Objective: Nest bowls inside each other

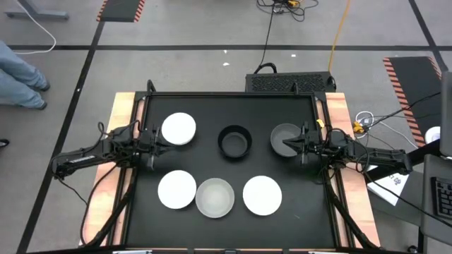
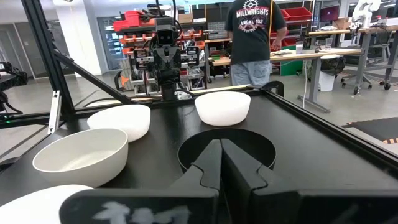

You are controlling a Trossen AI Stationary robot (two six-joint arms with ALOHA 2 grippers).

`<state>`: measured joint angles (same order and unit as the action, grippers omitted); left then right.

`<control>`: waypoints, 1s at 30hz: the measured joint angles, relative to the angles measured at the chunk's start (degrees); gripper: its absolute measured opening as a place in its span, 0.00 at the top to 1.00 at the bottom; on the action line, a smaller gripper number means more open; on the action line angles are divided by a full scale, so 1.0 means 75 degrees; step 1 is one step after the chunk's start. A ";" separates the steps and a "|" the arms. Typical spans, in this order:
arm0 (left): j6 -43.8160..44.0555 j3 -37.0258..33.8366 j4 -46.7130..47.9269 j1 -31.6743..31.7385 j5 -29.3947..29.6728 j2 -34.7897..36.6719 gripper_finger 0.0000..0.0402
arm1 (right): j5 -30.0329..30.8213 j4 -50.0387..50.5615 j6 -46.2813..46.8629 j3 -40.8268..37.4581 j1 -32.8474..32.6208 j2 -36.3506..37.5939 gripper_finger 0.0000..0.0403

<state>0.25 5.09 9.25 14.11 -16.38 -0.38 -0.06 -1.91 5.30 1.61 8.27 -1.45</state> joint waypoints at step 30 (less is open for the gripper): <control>-0.0004 0.0000 -0.0011 0.0000 0.0003 0.0003 0.95 | 0.0003 -0.0017 -0.2166 0.0000 0.0000 0.0000 1.00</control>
<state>0.22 5.09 9.17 14.11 -16.36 -0.36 -0.03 -2.04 -10.95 1.61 8.27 -1.45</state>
